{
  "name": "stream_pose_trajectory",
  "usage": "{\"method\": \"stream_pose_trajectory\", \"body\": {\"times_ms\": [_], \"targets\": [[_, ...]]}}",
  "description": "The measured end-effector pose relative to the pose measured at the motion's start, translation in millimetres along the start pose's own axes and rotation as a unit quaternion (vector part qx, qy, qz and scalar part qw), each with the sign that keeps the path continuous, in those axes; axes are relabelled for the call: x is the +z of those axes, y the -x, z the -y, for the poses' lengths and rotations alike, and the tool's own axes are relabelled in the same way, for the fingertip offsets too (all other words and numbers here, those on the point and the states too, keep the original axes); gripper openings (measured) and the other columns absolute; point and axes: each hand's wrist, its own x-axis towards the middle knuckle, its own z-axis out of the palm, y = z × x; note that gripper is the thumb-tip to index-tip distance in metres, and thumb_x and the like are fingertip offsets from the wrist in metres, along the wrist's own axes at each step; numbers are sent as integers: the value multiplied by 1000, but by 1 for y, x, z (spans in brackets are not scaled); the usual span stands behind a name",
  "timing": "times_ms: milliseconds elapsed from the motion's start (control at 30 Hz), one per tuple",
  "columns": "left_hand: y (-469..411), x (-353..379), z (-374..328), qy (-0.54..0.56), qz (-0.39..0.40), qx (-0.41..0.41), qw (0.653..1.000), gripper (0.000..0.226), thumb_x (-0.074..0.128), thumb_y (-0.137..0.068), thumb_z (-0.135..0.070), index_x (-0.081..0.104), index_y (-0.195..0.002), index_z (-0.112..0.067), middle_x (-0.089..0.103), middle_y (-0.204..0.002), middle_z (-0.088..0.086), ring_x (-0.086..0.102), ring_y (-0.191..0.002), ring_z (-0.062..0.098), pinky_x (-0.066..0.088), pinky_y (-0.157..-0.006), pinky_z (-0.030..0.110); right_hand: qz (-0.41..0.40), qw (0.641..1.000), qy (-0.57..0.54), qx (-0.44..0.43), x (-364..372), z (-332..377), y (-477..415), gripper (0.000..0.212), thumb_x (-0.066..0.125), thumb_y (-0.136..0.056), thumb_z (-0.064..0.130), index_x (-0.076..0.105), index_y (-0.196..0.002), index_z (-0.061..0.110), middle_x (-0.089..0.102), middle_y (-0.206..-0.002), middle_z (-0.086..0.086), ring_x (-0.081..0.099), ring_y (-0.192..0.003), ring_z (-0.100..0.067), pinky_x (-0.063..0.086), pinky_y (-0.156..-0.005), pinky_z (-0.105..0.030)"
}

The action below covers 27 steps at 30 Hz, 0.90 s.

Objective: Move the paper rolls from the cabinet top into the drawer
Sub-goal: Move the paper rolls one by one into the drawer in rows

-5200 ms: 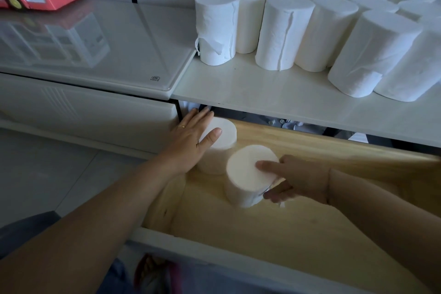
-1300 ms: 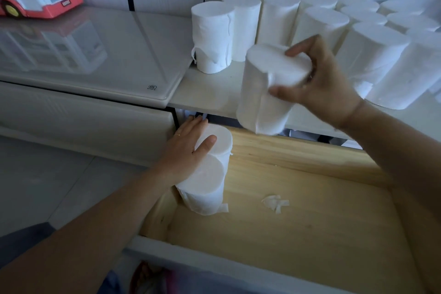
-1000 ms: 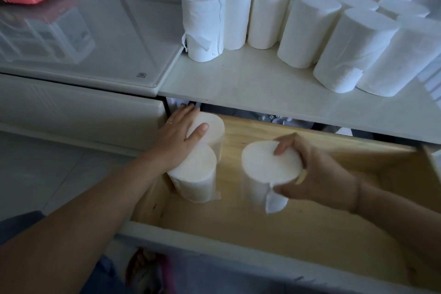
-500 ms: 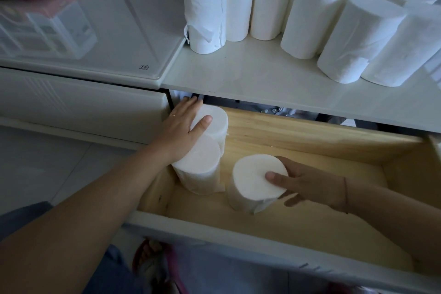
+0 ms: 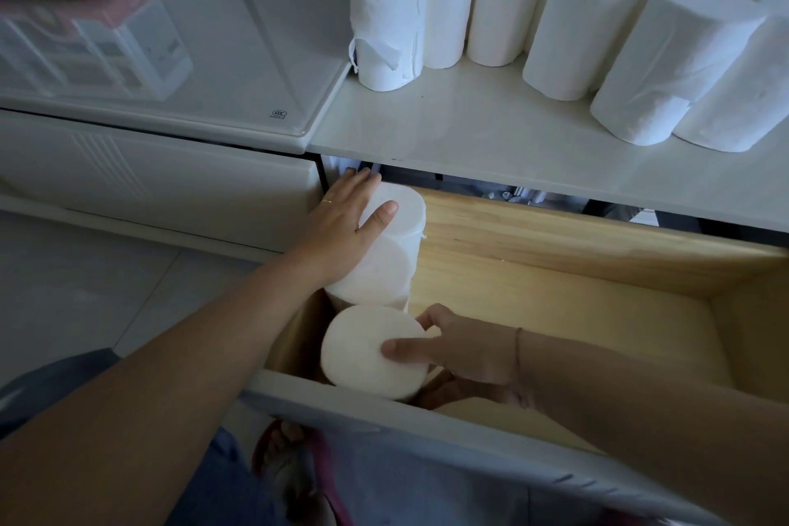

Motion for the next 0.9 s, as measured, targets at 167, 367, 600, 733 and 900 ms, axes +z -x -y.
{"method": "stream_pose_trajectory", "body": {"times_ms": [167,367,600,733,900], "targets": [[-1,-2,-1,-3,9,-4,1000,78,17,-82,-69,17,-148,-26,11,-157,-9,-1,-143,5,1,-112,30,4,1000,-11,-14,14,7,-7,48,80,-71,29,48,-105,20,54,-115,-13,71,-66,-21,59,-63,-30],[-1,-3,-2,-2,19,-6,1000,74,19,-85,-66,16,-148,-26,10,-158,-9,-2,-143,5,1,-114,32,9,1000,-3,-27,28,11,-12,35,79,-73,33,52,-93,25,60,-94,-2,69,-61,-14,61,-65,-30],[0,0,-19,-132,11,45,990,76,10,-84,-66,14,-148,-25,6,-158,-7,-6,-143,7,-9,-115,33,-191,953,156,-175,-53,31,12,65,70,-71,52,49,-118,13,62,-102,1,67,-85,-14,56,-70,-22],[3,8,-34,-152,50,88,983,87,-1,-78,-76,10,-148,-26,2,-158,-7,-8,-142,5,-9,-114,31,-513,750,165,-383,-134,63,41,54,74,-75,38,48,-118,16,50,-117,-3,56,-98,-15,48,-84,-18],[9,17,-40,-210,54,113,970,83,-5,-78,-75,2,-148,-29,-6,-157,-12,-13,-141,3,-15,-111,27,-672,584,155,-427,-200,98,59,76,68,-70,40,38,-134,14,34,-134,-11,36,-126,-21,27,-112,-35]]}}
